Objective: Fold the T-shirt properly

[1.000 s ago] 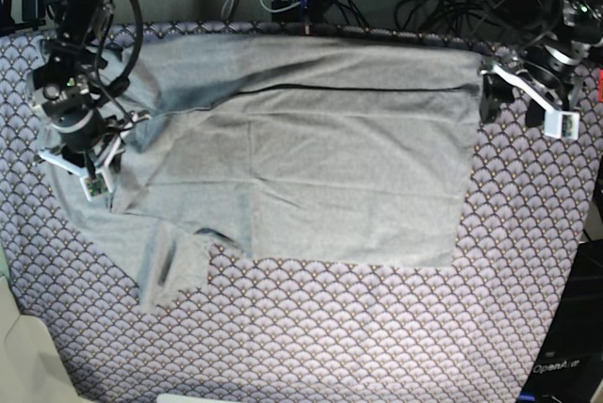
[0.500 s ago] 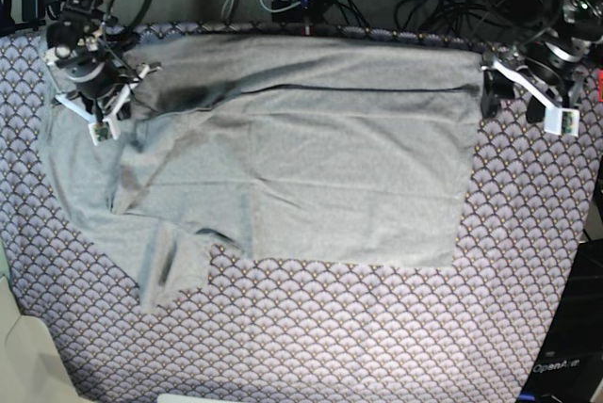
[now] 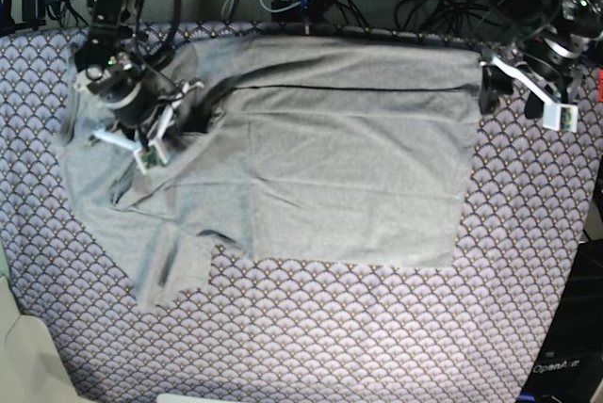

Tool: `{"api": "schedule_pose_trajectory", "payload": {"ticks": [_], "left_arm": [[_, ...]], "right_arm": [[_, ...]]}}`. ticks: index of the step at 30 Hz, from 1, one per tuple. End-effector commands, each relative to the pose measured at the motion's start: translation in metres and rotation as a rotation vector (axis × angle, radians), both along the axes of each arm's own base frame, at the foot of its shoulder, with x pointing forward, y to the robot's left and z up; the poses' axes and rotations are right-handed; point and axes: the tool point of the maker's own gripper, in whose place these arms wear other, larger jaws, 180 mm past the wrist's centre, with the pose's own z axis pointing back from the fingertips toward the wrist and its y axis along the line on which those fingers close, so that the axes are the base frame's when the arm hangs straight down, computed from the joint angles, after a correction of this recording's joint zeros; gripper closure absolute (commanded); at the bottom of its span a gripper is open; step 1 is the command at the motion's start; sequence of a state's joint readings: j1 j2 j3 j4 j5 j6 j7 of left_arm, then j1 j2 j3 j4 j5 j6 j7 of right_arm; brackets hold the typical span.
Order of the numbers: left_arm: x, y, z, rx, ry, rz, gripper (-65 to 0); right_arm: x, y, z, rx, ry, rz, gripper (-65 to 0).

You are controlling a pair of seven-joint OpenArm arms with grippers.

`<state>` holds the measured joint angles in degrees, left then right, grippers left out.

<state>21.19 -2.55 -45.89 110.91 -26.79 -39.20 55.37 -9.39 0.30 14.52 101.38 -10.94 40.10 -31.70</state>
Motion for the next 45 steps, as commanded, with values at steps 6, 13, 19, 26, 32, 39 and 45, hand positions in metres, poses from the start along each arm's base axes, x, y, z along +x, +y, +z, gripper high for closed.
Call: {"api": "schedule_pose_trajectory", "payload": {"ticks": [6,13,19,26,32,39,45], "left_arm": [[0.008,0.000,0.014,0.010,-0.058,-0.012,-46.6],[0.008,0.000,0.014,0.009,-0.061,-0.012,-46.6],[0.011,0.001,0.016,0.008,-0.068,-0.011,-46.7],[0.017,0.000,0.018,0.006,-0.079,-0.013,-46.9],[0.017,0.001,0.018,0.009,-0.081,-0.014,-47.0],[0.016,0.001,0.017,0.009,-0.078,-0.014,-47.0],[0.016,0.001,0.017,0.010,-0.078,-0.014,-47.0]], "right_arm": [[0.010,-0.027,0.024,-0.118,-0.069,-0.011,0.0],[-0.037,-0.093,-0.011,-0.140,0.058,-0.191,0.0],[-0.072,-0.122,-0.020,-0.162,0.115,-0.270,0.0],[-0.095,-0.135,-0.026,-0.176,0.156,-0.315,-12.7],[-0.107,-0.150,-0.026,-0.190,0.173,-0.358,-15.6],[-0.120,-0.152,-0.032,-0.201,0.206,-0.355,-15.6],[-0.133,-0.149,-0.047,-0.182,0.257,-0.359,-15.8]]}}
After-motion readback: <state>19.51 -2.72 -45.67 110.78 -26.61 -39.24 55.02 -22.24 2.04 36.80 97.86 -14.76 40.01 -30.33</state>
